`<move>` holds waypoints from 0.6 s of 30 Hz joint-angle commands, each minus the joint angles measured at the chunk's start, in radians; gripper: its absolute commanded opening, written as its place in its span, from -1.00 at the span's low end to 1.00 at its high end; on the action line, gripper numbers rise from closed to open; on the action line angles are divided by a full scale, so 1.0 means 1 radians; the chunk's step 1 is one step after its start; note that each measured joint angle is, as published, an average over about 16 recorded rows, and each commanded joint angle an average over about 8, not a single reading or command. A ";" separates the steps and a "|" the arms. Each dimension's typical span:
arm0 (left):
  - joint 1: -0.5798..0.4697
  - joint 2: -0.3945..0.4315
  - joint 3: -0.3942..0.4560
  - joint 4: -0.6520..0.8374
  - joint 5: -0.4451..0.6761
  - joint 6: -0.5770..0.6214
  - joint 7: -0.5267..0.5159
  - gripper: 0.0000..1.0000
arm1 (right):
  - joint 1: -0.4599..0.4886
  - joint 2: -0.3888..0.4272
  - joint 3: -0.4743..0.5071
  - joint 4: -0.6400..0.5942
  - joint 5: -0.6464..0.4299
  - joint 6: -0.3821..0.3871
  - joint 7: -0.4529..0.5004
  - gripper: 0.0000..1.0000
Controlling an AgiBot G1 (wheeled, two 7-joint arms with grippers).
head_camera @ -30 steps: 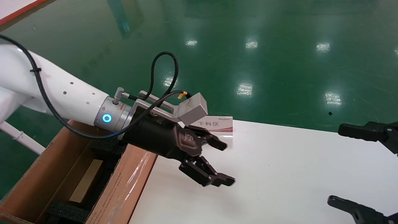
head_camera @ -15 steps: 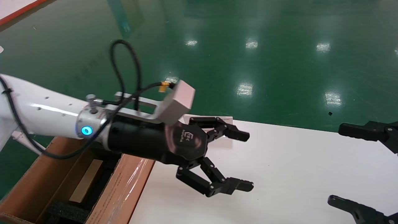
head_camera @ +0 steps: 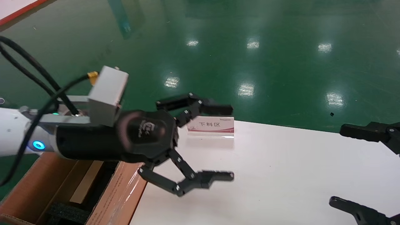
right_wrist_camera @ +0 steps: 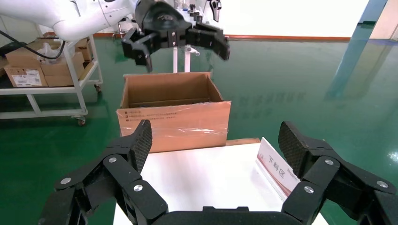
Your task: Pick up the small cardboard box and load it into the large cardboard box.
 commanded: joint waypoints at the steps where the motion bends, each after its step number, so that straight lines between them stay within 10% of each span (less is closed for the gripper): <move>1: 0.016 -0.001 -0.025 -0.004 -0.002 0.004 0.009 1.00 | 0.000 0.000 0.001 0.000 0.000 0.000 0.000 1.00; 18: 0.020 -0.002 -0.030 -0.006 -0.003 0.005 0.010 1.00 | -0.002 -0.003 0.007 0.002 -0.004 -0.003 0.004 1.00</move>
